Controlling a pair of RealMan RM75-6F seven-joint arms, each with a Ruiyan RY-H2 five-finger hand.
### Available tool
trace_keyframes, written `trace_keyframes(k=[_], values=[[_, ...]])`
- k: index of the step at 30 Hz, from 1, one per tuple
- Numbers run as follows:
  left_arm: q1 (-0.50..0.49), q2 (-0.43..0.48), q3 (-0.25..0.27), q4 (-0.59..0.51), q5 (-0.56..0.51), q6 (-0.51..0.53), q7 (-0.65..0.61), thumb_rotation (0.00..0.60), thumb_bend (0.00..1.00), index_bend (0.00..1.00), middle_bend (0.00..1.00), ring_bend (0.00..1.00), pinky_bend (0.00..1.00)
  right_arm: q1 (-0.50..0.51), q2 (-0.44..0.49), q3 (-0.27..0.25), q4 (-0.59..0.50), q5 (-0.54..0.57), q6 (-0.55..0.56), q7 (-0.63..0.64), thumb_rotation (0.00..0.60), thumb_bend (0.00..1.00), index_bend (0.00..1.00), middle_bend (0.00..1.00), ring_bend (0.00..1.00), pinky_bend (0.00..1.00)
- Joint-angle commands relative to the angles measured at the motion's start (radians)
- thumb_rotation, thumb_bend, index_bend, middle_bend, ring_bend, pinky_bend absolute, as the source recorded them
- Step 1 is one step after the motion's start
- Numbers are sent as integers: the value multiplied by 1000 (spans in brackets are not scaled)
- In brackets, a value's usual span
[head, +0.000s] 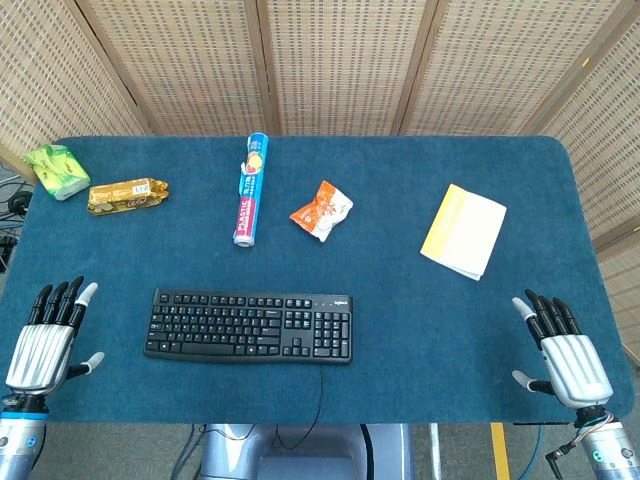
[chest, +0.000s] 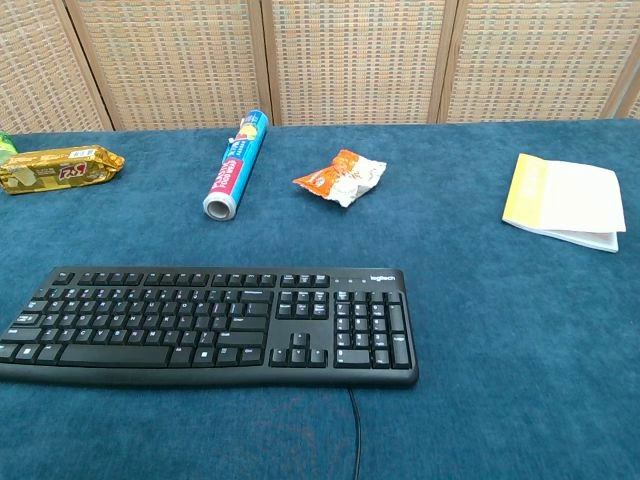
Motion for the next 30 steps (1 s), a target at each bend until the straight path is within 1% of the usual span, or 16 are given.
trace_keyframes(k=[1, 30], values=[[0, 0, 0, 0, 0, 0, 1, 600, 0, 0, 0, 0, 0, -1, 1, 0, 0, -2, 1, 2, 600, 50, 0, 0, 0, 0], [2, 9, -1, -18, 2, 5, -4, 600, 6, 0, 0, 0, 0, -3, 3, -1, -4, -3, 4, 0, 600, 50, 0, 0, 0, 0]])
